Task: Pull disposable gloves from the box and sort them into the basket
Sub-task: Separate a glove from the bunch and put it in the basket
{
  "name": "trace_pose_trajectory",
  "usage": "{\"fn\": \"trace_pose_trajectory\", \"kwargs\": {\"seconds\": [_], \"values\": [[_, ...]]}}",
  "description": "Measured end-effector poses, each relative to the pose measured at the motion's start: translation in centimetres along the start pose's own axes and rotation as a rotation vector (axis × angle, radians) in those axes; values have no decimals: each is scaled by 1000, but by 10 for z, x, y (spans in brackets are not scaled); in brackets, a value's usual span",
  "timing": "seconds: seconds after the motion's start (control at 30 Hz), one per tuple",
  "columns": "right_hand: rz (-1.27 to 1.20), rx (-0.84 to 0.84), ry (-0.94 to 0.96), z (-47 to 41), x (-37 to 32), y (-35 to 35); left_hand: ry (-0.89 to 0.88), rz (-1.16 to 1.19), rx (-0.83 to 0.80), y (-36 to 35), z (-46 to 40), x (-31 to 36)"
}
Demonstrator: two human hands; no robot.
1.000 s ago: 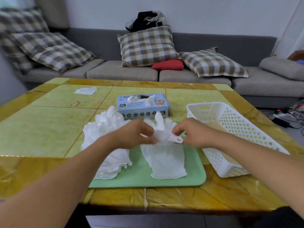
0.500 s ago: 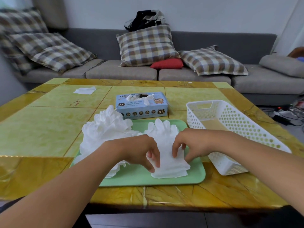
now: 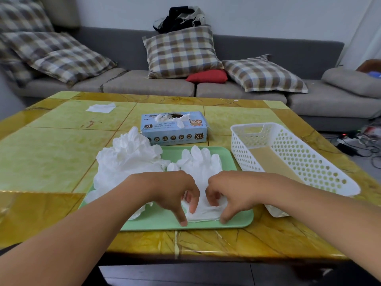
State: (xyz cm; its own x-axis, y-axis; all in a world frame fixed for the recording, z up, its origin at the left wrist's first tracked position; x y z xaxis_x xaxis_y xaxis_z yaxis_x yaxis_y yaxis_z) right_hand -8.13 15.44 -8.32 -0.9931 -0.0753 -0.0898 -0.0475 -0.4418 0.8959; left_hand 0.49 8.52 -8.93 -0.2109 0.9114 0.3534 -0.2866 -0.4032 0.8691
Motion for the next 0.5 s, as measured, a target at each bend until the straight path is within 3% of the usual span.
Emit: {"fn": "trace_pose_trajectory", "kwargs": {"seconds": [0.17, 0.23, 0.3, 0.43, 0.5], "values": [[17, 60, 32, -13, 0, -6, 16, -15, 21, 0, -1, 1], [-155, 100, 42, -12, 5, 7, 78, 11, 71, 14, 5, -6], [-490, 196, 41, -6, 15, 36, 120, 103, 209, 39, 15, -15], [-1325, 401, 126, 11, 26, 91, -27, 737, 698, 95, 40, -24], [-1493, 454, 170, 15, 25, 108, -78, 1055, 800, 103, 46, -25]]}}
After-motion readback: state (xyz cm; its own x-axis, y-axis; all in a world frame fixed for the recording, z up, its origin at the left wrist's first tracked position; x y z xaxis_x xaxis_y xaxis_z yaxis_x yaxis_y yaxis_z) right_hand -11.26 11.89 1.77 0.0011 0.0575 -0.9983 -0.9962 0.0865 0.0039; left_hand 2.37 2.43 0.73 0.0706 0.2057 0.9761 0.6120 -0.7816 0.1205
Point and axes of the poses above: each hand's wrist, its own z-axis away from the middle knuckle, its own y-axis out of the back of the hand, x = y × z, the point moved 7 cm from there along -z, towards the middle knuckle
